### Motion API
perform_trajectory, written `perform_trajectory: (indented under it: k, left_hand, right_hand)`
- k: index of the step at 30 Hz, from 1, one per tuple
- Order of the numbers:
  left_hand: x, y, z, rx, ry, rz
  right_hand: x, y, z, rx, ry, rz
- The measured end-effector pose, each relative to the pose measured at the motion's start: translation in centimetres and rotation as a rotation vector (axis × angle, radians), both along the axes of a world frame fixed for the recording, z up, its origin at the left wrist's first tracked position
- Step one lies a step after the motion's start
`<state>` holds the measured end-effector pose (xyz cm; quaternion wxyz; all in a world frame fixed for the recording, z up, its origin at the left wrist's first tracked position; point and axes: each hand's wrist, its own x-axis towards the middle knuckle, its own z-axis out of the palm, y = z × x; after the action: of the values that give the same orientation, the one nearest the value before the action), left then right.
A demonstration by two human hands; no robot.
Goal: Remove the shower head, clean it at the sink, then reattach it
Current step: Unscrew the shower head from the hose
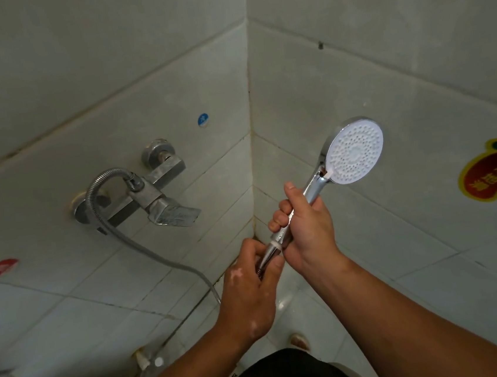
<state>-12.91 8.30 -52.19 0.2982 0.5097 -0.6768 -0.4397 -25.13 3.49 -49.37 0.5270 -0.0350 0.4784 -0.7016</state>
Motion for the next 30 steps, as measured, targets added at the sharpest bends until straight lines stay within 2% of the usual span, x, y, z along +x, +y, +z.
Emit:
perform_trajectory:
  k: [5, 10, 14, 19, 23, 27, 30]
  left_hand:
    - [-0.21, 0.05, -0.18, -0.044, -0.051, -0.002]
    - [-0.42, -0.21, 0.06, 0.044, -0.068, -0.010]
    - [-0.27, -0.31, 0.28, 0.127, 0.000, -0.032]
    - [-0.26, -0.08, -0.11, 0.018, 0.012, -0.013]
    - [-0.51, -0.02, -0.01, -0.014, -0.054, -0.022]
    - [-0.41, -0.50, -0.24, 0.043, -0.084, -0.042]
    - [-0.32, -0.55, 0.19, 0.091, -0.020, -0.051]
  right_hand:
    - [-0.01, 0.00, 0.11, -0.011, 0.009, 0.011]
    - [-0.31, 0.19, -0.08, 0.008, 0.021, 0.013]
    - [-0.39, 0.17, -0.09, 0.016, 0.009, -0.011]
    - [-0.41, 0.25, 0.22, -0.003, -0.012, -0.007]
    - [-0.48, 0.23, 0.35, -0.017, 0.030, 0.009]
    - [-0.52, 0.43, 0.42, -0.007, 0.054, 0.009]
    - [-0.41, 0.28, 0.35, -0.004, 0.046, -0.009]
